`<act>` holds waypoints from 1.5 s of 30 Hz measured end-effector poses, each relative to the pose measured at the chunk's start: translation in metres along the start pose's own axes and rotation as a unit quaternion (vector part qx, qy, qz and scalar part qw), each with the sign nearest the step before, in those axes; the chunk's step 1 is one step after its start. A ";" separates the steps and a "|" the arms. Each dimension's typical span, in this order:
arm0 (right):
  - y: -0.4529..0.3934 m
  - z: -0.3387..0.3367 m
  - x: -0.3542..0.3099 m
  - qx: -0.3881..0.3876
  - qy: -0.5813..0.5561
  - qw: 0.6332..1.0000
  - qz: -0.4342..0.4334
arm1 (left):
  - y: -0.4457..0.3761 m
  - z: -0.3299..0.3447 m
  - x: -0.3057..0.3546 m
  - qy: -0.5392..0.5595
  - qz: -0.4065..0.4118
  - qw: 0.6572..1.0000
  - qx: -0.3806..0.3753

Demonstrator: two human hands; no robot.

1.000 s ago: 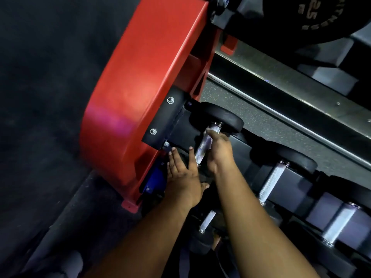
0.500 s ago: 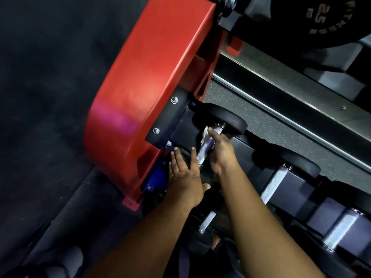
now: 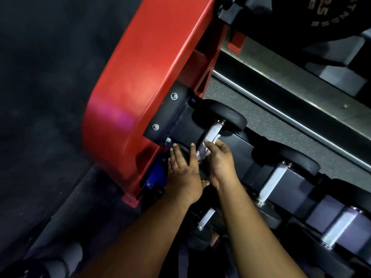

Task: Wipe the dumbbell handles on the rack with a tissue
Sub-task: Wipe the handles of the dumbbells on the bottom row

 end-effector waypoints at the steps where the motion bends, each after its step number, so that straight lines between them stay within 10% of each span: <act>1: -0.004 0.004 0.001 0.002 -0.003 1.000 0.021 | -0.001 0.000 0.000 0.000 0.000 1.000 0.002; 5: -0.010 0.012 0.005 -0.008 0.049 0.996 0.078 | -0.002 -0.003 0.001 -0.006 0.000 1.000 0.003; 15: -0.025 -0.009 0.004 0.119 0.163 0.966 -0.165 | -0.001 -0.003 0.000 -0.006 0.007 1.000 0.019; 19: -0.007 -0.025 0.000 0.045 0.458 0.826 -0.325 | -0.002 -0.001 -0.001 -0.003 0.008 1.000 0.016; 25: -0.009 -0.049 -0.008 -0.175 0.752 0.450 -0.449 | -0.003 0.001 -0.001 -0.003 0.002 1.000 0.016; 29: -0.016 -0.036 -0.023 -0.140 0.801 0.402 -0.420 | -0.003 0.000 -0.001 -0.001 0.002 1.000 0.011; 34: -0.011 -0.041 -0.005 -0.306 0.767 0.267 -0.498 | -0.001 -0.002 0.000 -0.002 0.008 1.000 0.008; 39: -0.026 -0.017 -0.018 -0.207 0.800 0.307 -0.472 | -0.001 -0.002 -0.001 -0.006 0.011 1.000 0.009; 45: -0.008 -0.039 -0.002 -0.344 0.673 0.419 -0.503 | -0.004 -0.001 -0.001 -0.008 0.006 1.000 -0.004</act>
Point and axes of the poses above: each hand's wrist, its own y-axis away from the middle knuckle, its own z-axis out of the palm, x = y × z, the point moved 3 cm from there along -y, towards the middle knuckle, and after that the axes turned 6 degrees about -z, right-handed, at the moved point
